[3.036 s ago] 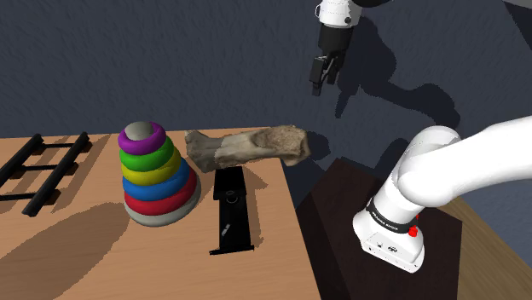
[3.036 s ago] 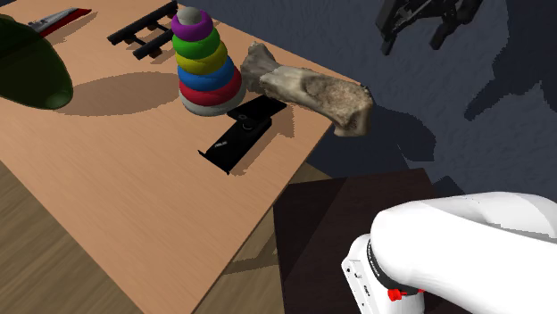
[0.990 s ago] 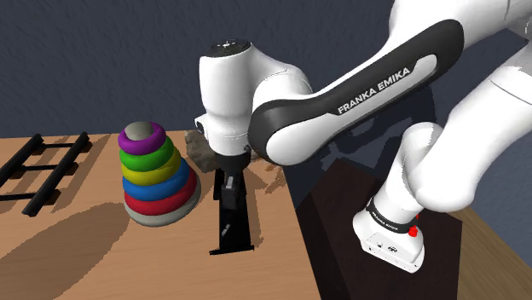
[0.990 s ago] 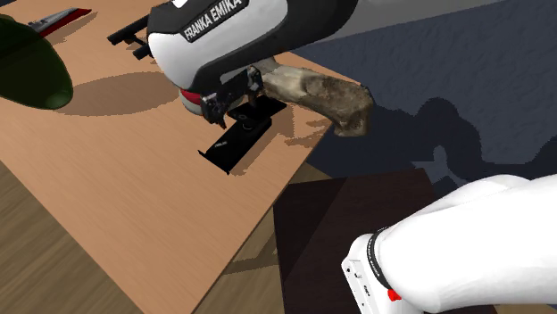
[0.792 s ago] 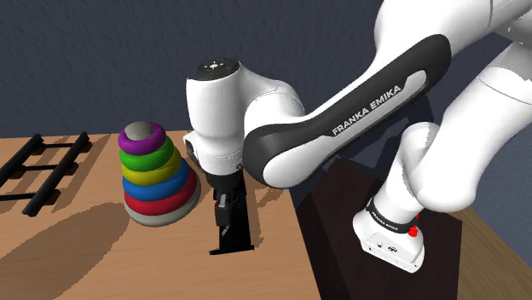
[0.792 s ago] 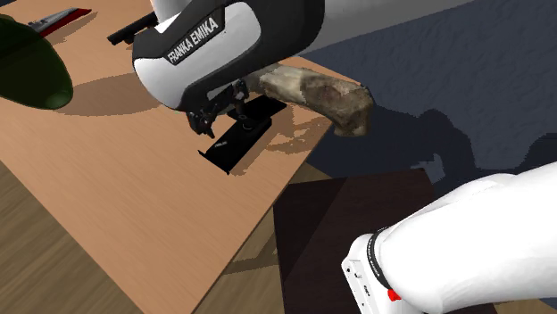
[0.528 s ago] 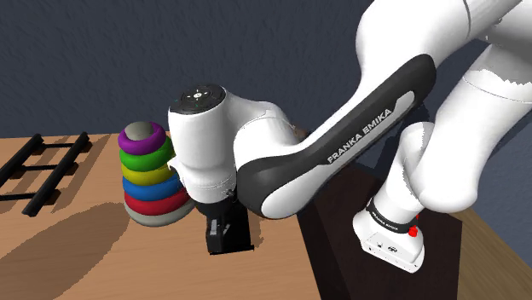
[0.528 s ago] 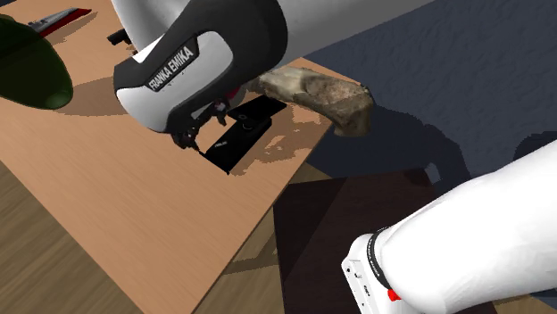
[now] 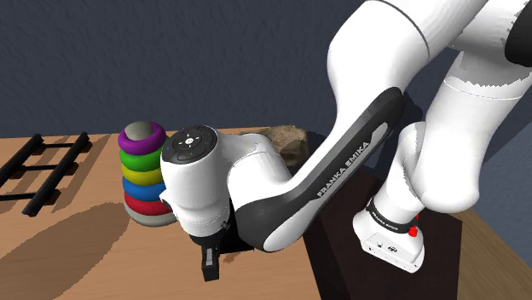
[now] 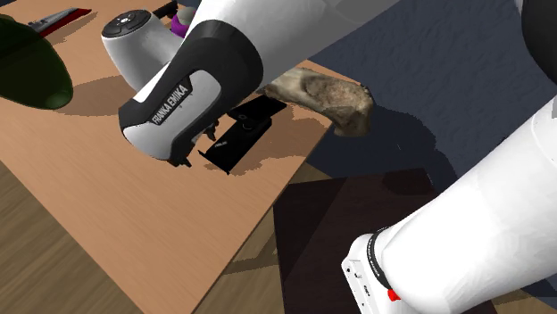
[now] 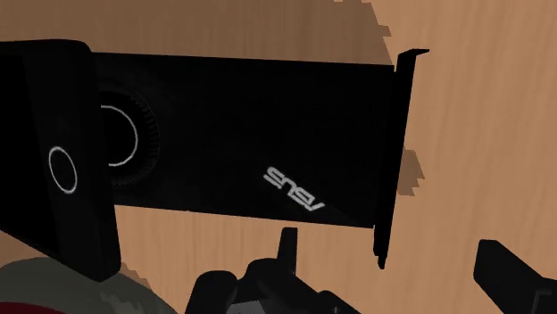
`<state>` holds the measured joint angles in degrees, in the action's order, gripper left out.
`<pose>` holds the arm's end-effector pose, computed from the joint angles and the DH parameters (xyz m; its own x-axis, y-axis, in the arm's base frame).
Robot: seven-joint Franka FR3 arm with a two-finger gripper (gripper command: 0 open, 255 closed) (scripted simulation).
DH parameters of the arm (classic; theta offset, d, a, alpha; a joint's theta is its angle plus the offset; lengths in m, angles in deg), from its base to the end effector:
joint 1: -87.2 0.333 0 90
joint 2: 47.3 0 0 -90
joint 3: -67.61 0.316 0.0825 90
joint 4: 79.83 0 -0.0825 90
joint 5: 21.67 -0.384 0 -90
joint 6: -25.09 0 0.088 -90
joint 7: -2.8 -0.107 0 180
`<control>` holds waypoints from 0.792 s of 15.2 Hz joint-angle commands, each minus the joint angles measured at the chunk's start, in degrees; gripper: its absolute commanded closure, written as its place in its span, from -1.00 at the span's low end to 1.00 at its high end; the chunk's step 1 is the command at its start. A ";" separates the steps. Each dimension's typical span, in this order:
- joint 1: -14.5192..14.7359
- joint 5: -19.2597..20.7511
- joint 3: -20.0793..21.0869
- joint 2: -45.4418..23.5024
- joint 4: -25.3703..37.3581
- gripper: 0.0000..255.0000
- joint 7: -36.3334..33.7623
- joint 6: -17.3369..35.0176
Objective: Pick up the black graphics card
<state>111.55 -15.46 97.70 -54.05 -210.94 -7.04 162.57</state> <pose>0.3065 0.4271 0.3084 0.6564 0.7543 0.0133 0.7542 -0.6565 0.0130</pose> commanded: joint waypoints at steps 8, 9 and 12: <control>0.26 1.34 -0.27 -1.52 -0.51 1.00 -1.01 1.80; 0.26 1.34 -0.27 -1.52 -0.50 1.00 -1.01 1.80; 0.26 1.35 -0.27 -1.53 -0.49 1.00 -1.01 1.80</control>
<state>111.80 -14.12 97.42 -55.56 -211.42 -8.05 164.37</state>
